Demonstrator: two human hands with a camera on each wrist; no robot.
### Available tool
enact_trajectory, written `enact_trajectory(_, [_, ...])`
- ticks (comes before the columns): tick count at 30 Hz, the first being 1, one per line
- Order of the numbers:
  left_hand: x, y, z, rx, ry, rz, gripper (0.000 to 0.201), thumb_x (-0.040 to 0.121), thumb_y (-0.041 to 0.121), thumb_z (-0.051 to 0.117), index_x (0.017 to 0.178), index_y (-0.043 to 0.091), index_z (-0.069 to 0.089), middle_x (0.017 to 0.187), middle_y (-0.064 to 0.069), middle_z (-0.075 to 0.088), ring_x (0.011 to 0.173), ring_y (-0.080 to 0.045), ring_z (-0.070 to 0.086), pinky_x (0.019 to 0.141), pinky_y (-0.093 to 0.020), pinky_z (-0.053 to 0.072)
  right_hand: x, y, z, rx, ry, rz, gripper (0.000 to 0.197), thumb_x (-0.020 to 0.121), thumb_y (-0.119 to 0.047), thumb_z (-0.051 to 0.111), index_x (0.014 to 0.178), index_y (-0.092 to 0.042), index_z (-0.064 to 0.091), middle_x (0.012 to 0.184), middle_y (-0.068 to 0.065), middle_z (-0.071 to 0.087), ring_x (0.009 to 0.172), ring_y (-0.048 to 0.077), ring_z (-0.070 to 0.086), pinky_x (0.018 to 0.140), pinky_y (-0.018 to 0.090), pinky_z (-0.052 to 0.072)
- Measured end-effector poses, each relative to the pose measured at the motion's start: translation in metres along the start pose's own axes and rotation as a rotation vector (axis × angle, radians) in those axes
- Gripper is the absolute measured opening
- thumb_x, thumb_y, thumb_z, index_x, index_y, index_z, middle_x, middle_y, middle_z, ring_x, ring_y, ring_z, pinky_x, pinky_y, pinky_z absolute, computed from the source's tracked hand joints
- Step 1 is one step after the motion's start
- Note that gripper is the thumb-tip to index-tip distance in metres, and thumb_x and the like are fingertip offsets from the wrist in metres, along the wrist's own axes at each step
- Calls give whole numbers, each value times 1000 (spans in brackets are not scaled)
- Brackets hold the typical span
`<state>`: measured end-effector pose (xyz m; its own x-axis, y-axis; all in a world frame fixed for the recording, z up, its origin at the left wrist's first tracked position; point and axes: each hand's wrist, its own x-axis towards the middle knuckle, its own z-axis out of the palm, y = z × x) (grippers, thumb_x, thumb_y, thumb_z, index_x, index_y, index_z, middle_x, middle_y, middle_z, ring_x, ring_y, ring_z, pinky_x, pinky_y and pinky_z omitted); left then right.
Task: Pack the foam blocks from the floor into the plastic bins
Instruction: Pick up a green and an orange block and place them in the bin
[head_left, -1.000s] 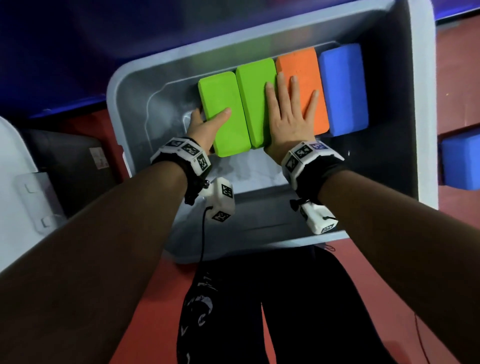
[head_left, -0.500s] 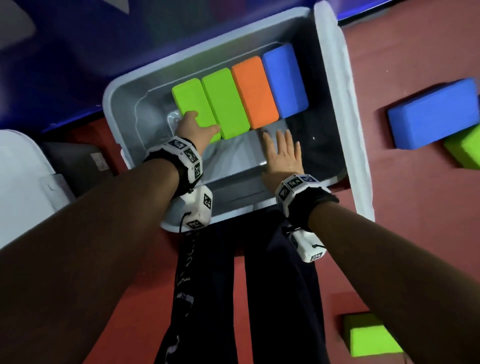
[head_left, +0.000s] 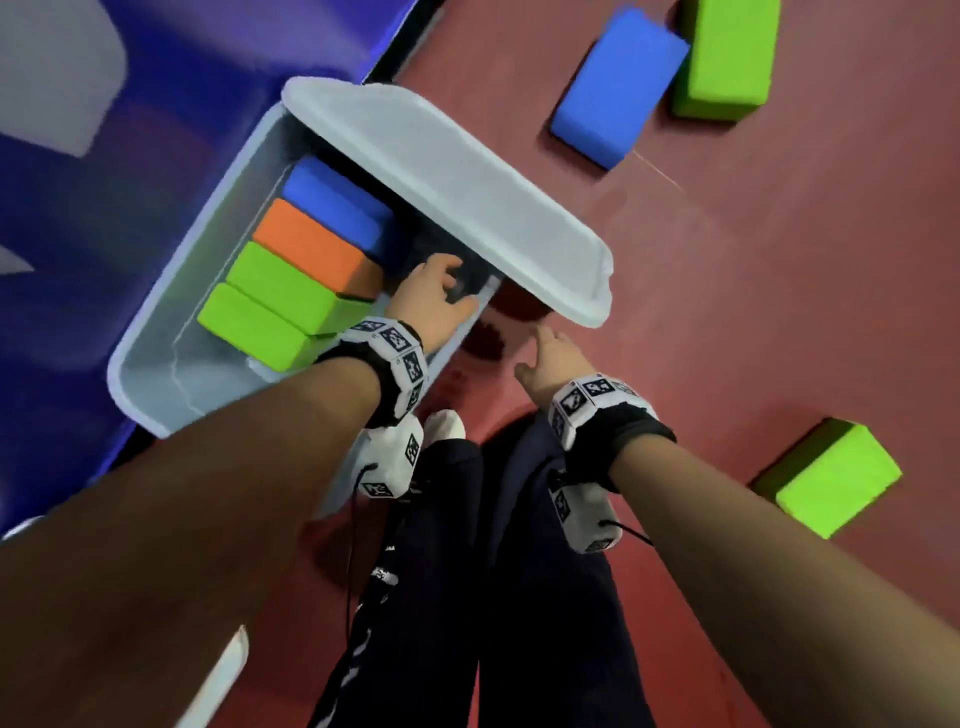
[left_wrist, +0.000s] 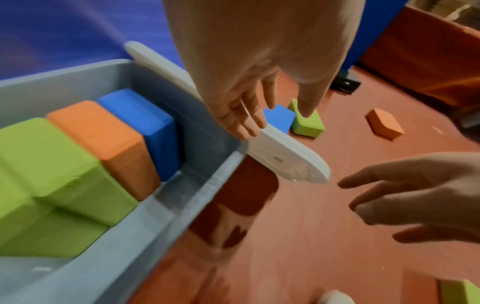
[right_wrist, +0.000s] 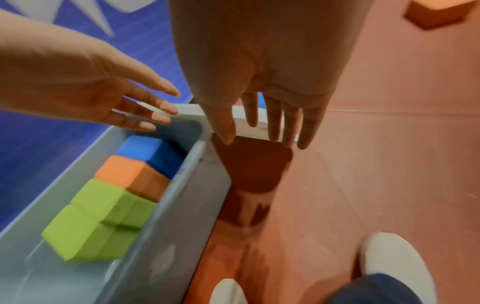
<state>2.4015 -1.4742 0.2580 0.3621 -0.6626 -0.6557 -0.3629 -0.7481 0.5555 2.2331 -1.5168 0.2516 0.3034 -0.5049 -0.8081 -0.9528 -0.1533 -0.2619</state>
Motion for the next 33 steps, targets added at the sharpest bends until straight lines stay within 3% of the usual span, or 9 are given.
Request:
enact_trajectory(4, [-5,46,62,96,-89,66,50,86,30,66,130,16,48,118,-6,59,98,-22,60,95,-34,46,-22,83,3,174,60,185,59,91,-27,54,143,-12,31,137,19,41,123,37,46,102,40,40])
enact_trajectory(15, [-73,164,291,525,-486,235,53,87,30,65,133,12,46,120,-9,58,110,-23,57,97,-31,41,-117,344,25,549,139,502,57,91,-28,55,142,-13,34,137,19,42,125,37,44,102,38,37])
enact_trajectory(19, [-90,184,347,571,-523,237,51,88,31,65,132,12,46,118,-9,58,108,-24,57,94,-30,41,-148,407,38,590,117,554,57,91,-30,55,141,-13,34,137,19,43,124,37,45,101,41,39])
enact_trajectory(25, [-110,251,479,585,-589,278,49,88,29,64,130,11,48,114,-9,60,106,-25,57,93,-33,42,-178,543,36,701,152,708,57,91,-28,57,141,-11,34,138,19,42,127,36,43,103,39,37])
enact_trajectory(29, [-106,266,534,585,-631,222,48,88,27,64,130,11,48,106,-7,59,106,-27,58,92,-34,44,-174,587,32,763,123,744,57,92,-28,57,141,-11,34,137,19,44,126,35,44,102,38,38])
enact_trajectory(33, [-91,280,579,627,-650,185,50,88,29,65,131,12,47,109,-9,62,104,-28,60,88,-31,43,-160,626,25,804,113,774,57,91,-28,57,140,-9,35,136,19,44,125,36,45,102,38,38])
